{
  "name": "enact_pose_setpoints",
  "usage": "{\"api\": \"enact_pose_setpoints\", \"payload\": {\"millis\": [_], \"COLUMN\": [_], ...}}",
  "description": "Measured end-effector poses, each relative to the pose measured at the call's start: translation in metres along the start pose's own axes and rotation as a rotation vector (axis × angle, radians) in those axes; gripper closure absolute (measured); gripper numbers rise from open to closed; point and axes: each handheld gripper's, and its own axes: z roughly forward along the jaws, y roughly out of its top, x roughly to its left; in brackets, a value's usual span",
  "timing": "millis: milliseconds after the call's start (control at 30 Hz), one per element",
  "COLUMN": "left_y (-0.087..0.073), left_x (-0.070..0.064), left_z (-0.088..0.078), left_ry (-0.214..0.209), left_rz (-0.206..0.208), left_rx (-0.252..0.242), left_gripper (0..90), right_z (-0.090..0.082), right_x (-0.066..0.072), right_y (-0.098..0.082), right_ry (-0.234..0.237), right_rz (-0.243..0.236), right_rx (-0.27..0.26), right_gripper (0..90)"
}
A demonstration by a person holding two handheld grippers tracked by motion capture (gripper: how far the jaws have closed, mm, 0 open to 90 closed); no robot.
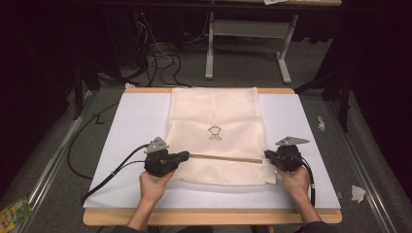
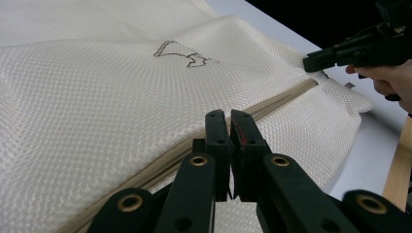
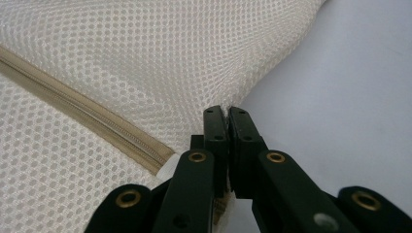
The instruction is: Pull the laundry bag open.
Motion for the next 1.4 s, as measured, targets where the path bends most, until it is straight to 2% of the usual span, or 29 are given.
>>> {"api": "enact_pose_setpoints", "payload": {"millis": [333,433,1000,1400], "left_y": [-0.003,-0.007,-0.011,-0.010], "left_x": [0.009,0.012,0.030,0.038], "left_z": [-0.014,-0.018,-0.041,-0.051], "left_ry": [0.025,0.040,0.079,0.116], "left_rz": [-0.017,-0.025,-0.074,-0.072], "left_rx": [-0.011,-0.005,-0.037,-0.036], "left_gripper": [87.3,87.3,87.3,87.3], "right_z": [0.001,0.001,-0.002,-0.004], "right_x": [0.004,0.003,-0.001,-0.003], "right_y": [0.004,0.004,0.002,0.002], "right_ry": [-0.007,-0.005,-0.011,-0.023], "right_rz": [-0.015,-0.012,-0.009,-0.007], "right_rx": [0.005,0.005,-0.003,-0.008], "right_gripper": [88.8,88.8,88.8,88.9]}}
